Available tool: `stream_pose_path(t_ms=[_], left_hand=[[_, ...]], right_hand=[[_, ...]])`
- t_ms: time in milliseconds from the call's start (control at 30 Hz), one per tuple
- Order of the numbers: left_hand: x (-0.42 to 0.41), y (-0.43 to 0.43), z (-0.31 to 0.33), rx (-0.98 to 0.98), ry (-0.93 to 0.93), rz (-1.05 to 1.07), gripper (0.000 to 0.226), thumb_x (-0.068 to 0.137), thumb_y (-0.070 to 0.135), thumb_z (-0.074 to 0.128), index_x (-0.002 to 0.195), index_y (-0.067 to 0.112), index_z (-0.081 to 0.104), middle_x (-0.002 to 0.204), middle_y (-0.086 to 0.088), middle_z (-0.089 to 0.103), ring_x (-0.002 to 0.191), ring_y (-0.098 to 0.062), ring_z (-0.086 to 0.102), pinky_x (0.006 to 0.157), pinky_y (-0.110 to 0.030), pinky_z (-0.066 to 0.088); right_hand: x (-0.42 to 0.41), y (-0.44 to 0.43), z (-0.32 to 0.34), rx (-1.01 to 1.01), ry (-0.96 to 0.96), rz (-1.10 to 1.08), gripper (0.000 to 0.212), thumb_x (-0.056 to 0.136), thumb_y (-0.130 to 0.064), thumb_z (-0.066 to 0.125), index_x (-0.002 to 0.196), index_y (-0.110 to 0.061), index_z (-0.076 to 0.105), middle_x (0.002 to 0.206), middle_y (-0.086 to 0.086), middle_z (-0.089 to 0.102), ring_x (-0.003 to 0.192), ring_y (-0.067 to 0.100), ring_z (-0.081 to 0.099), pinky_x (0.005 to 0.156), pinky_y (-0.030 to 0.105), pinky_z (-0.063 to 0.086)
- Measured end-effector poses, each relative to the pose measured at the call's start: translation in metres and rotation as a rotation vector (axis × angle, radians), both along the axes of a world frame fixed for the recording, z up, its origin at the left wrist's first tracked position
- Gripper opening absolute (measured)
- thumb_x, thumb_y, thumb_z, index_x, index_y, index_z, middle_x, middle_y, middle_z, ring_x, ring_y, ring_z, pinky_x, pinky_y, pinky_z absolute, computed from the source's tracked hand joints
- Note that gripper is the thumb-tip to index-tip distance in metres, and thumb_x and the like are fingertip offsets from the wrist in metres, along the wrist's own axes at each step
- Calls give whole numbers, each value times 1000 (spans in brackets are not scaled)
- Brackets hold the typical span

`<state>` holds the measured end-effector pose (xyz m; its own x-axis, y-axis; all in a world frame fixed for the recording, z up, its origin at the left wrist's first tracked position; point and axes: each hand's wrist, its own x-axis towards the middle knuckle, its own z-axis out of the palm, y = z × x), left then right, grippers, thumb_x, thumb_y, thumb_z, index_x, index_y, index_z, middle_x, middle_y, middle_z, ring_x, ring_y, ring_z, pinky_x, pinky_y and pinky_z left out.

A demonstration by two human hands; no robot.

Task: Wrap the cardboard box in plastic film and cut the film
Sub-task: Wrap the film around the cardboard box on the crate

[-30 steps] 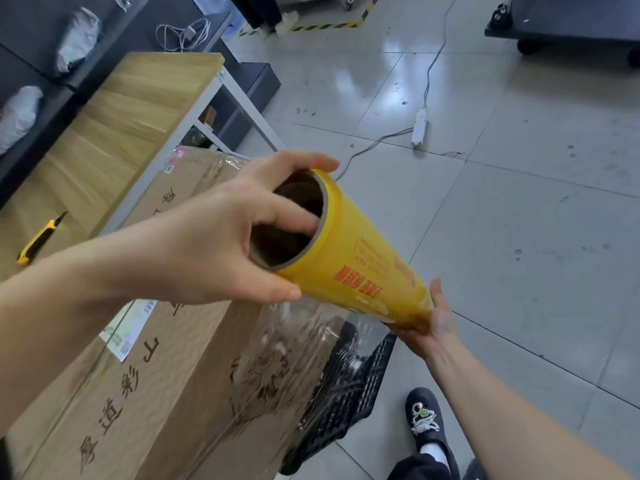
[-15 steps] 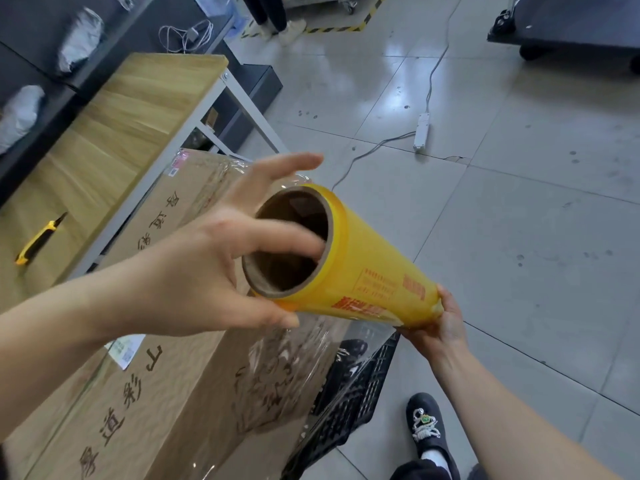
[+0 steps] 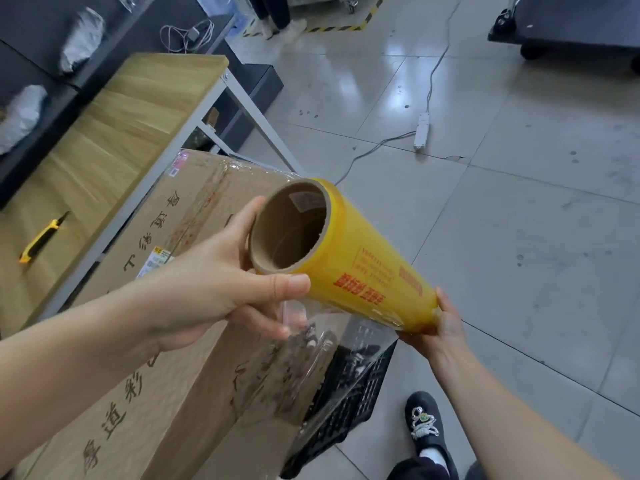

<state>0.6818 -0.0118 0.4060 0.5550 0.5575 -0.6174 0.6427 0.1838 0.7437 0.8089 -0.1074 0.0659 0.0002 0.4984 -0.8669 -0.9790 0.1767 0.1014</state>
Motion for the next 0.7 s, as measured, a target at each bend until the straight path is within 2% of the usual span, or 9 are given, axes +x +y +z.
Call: stream_pose_path(t_ms=[67,100,233,367,433,500,567,600,700], left_hand=[[0,0,1,-56,-8,35,122,52,4,90,141,57,25,106,-13,73,79,-51,69,52,-38,60],[0,-1,3,-81,-11,34,124,48,5,94,139,57,28,106,-11,73,79,-52,69,51,-38,60],[-1,6,10,-19,45,-65,104,52,8,92,126,57,38,102,-12,74,81,-41,72,58,-35,60],[-7,12,19,109,171,-290,116,33,64,87,132,55,29,117,18,68,109,-1,65,85,-17,54],[-4,8,20,174,211,-271,95,45,78,74,129,54,36,115,28,66,109,8,61,93,-20,49],[-2,6,15,254,171,-217,48,74,59,63,119,46,48,107,21,70,101,3,65,94,-29,48],[-2,8,9,380,125,-186,23,91,24,60,113,34,56,100,3,74,95,-13,70,93,-45,52],[-3,9,7,441,104,-192,23,94,16,60,110,32,58,97,-1,73,93,-20,70,92,-51,52],[-4,7,6,552,63,-265,36,82,17,52,104,45,59,97,1,71,96,-27,67,88,-60,50]], right_hand=[[0,1,2,-13,6,6,52,79,-52,66,123,-27,49,121,14,58,108,38,57,88,53,50],[1,1,2,-18,7,3,55,78,-52,66,124,-27,48,121,14,58,108,38,57,88,53,49],[0,2,5,24,-3,-25,47,80,-51,65,117,-25,52,121,14,58,109,37,57,93,54,47],[-4,7,8,162,-83,-63,36,85,-49,55,110,-23,62,128,14,60,114,36,56,99,59,40],[-7,8,6,198,-107,-76,38,87,-49,51,109,-21,65,128,14,61,114,36,56,98,61,40],[-7,9,5,225,-103,-76,49,88,-53,50,121,-20,63,126,14,62,115,37,57,94,62,42],[-5,10,5,271,-68,-64,64,81,-64,55,128,-20,60,125,15,63,116,40,57,95,64,41],[-3,11,5,281,-43,-58,71,75,-68,59,128,-20,59,125,15,63,115,41,57,96,65,40],[3,11,12,245,-17,-34,80,66,-67,67,126,-15,58,119,17,65,111,42,59,93,63,44]])
